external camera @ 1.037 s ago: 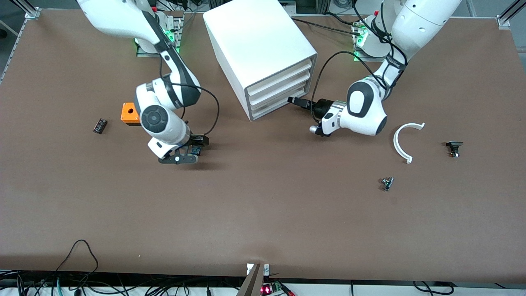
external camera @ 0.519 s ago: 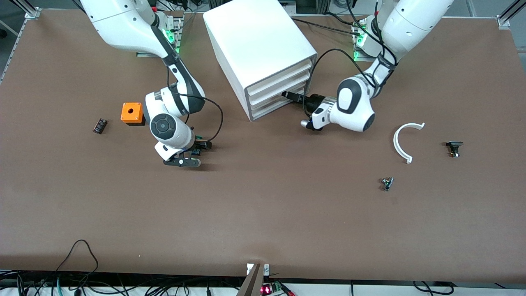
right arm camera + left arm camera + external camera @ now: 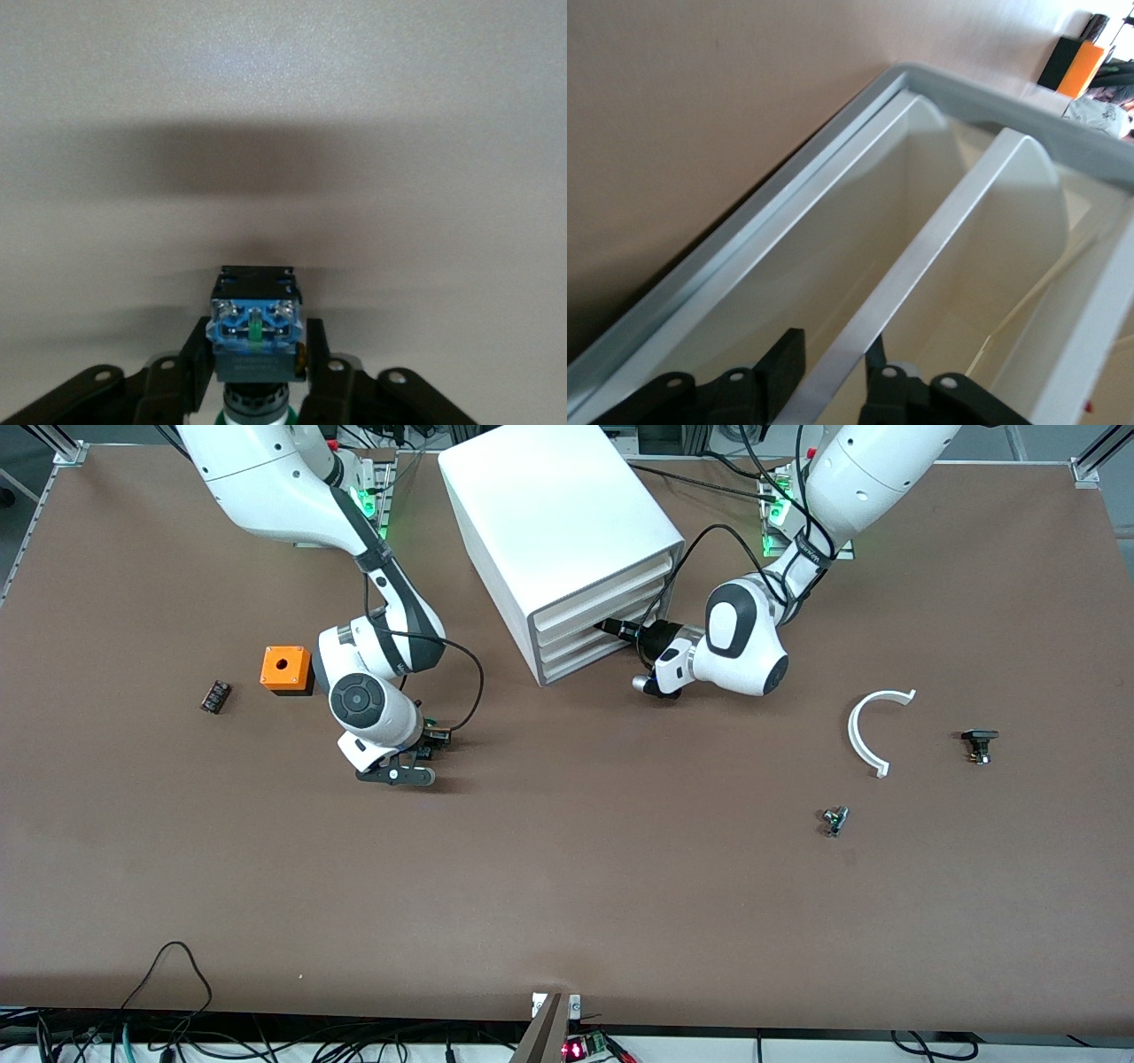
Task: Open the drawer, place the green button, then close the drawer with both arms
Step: 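Grasp the green button with the right gripper while the left gripper grips the drawer, then pull the white drawer open with the left gripper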
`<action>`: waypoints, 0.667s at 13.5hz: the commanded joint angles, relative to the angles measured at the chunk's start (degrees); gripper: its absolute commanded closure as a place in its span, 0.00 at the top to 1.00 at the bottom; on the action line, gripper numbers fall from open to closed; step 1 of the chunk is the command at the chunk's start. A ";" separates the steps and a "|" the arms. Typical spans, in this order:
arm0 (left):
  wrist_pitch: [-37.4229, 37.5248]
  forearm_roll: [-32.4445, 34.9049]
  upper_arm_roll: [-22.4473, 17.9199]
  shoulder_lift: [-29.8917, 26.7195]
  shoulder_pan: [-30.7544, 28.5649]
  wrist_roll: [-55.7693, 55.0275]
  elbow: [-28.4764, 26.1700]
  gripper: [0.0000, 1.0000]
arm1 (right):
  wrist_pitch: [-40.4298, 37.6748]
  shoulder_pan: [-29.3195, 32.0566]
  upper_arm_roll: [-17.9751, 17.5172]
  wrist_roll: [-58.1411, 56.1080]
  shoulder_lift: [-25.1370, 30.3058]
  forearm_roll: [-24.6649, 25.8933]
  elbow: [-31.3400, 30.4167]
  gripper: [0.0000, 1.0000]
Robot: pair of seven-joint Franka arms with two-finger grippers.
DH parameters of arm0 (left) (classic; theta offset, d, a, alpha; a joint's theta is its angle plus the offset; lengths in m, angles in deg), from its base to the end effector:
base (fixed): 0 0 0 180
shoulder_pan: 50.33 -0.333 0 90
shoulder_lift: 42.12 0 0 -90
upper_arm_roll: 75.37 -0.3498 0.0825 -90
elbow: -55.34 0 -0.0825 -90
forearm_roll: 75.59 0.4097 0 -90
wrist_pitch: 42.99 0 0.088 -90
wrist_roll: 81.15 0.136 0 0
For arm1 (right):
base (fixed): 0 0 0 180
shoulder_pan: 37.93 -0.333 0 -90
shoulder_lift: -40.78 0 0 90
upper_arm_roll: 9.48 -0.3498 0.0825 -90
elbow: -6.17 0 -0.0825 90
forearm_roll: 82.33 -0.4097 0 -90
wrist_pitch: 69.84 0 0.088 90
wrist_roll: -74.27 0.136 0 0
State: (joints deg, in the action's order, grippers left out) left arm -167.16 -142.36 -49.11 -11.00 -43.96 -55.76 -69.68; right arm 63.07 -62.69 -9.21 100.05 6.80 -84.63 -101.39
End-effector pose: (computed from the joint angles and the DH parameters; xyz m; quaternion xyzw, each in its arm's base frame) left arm 0.4208 -0.3545 0.1458 0.8536 -0.0054 -0.2725 0.4440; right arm 0.5908 0.2709 0.1598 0.9968 -0.0257 -0.0733 0.0208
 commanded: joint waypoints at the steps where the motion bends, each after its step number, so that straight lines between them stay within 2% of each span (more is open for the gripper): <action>1: -1.34 -0.38 -5.68 -1.58 -1.96 1.33 1.86 0.00 | 0.50 -0.20 0.08 -0.74 -0.12 0.01 0.24 0.36; 2: -1.34 0.32 -7.09 -1.59 -2.75 1.33 3.18 0.00 | 0.50 -0.20 0.08 -0.82 -0.03 0.01 0.41 0.33; 5: -3.44 1.29 -8.95 -1.76 -4.51 1.24 5.12 0.00 | 0.50 -0.20 0.08 -1.87 1.36 0.01 2.34 0.32; 6: -3.80 1.21 -8.95 -2.63 -5.39 1.24 5.22 0.99 | 0.07 -0.20 0.08 -3.53 2.33 0.01 3.48 0.32; 9: -4.06 1.29 -8.95 -5.53 -6.45 0.80 5.30 1.00 | -0.64 -0.11 0.17 -8.63 6.37 0.01 4.28 0.32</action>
State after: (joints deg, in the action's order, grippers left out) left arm -170.54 -141.95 -57.75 -12.91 -49.84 -52.86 -64.13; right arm 63.63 -62.71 -9.19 94.70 9.56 -84.59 -96.71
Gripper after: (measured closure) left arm 0.577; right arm 0.581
